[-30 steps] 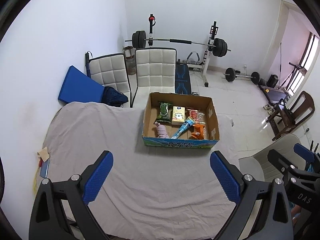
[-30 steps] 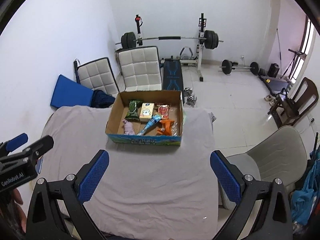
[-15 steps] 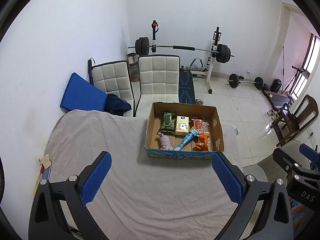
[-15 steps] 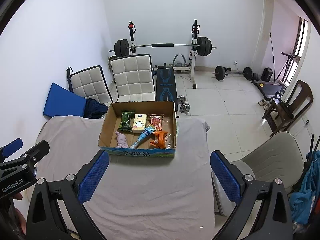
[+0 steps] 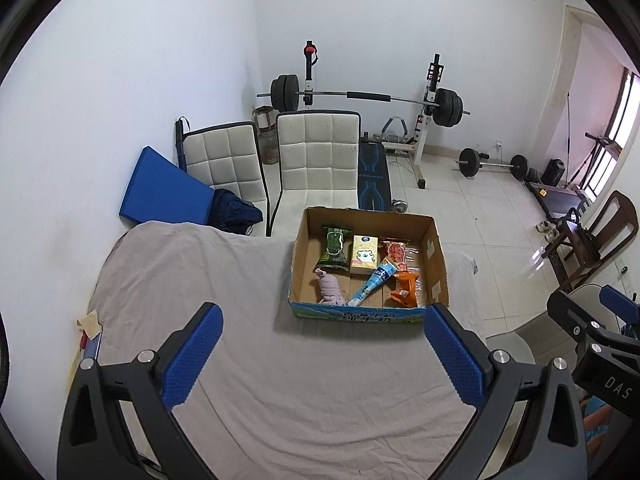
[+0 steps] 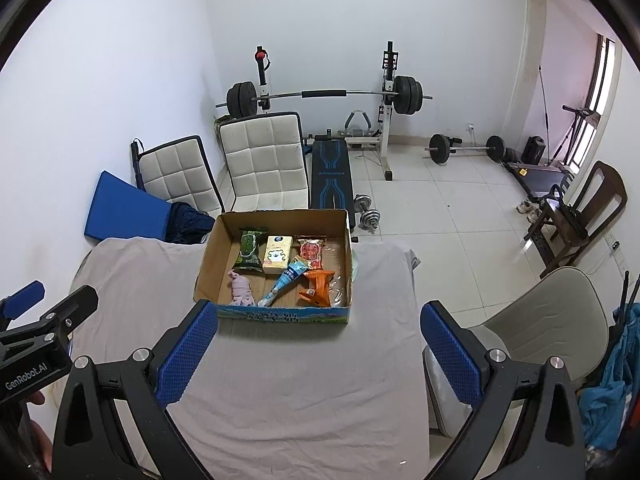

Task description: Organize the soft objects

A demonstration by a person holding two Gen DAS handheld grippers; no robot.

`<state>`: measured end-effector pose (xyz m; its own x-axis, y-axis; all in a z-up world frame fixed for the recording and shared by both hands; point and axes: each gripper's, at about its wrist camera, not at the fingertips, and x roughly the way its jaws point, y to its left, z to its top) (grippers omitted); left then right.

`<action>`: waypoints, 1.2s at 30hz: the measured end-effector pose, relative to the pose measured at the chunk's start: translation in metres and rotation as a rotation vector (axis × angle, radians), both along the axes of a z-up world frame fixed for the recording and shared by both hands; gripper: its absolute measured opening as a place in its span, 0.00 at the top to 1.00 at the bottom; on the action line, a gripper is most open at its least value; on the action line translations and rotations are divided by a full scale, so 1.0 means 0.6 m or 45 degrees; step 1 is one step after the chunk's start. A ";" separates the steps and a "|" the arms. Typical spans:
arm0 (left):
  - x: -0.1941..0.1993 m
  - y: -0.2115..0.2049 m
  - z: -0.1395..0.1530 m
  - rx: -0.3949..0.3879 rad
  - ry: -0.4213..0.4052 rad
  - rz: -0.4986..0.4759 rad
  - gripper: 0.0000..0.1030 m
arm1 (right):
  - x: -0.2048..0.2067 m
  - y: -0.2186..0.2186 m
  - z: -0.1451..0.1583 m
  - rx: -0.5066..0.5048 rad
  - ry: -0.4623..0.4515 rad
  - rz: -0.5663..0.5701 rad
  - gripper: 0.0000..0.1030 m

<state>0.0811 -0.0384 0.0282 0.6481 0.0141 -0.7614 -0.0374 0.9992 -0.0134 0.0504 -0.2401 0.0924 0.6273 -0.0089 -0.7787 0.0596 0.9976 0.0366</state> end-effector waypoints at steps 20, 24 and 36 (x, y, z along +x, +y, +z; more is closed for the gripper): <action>0.006 -0.008 -0.014 0.003 0.014 -0.009 0.00 | 0.020 -0.004 0.003 0.002 -0.006 0.009 0.00; 0.007 -0.010 -0.019 0.016 0.019 -0.002 0.00 | 0.022 -0.004 0.002 -0.002 -0.005 0.007 0.00; 0.008 -0.014 -0.021 0.024 0.019 0.002 0.00 | 0.030 0.001 0.001 -0.017 -0.014 0.018 0.00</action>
<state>0.0859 -0.0467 0.0153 0.6367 0.0291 -0.7706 -0.0387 0.9992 0.0057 0.0685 -0.2393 0.0930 0.6362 -0.0103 -0.7715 0.0453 0.9987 0.0240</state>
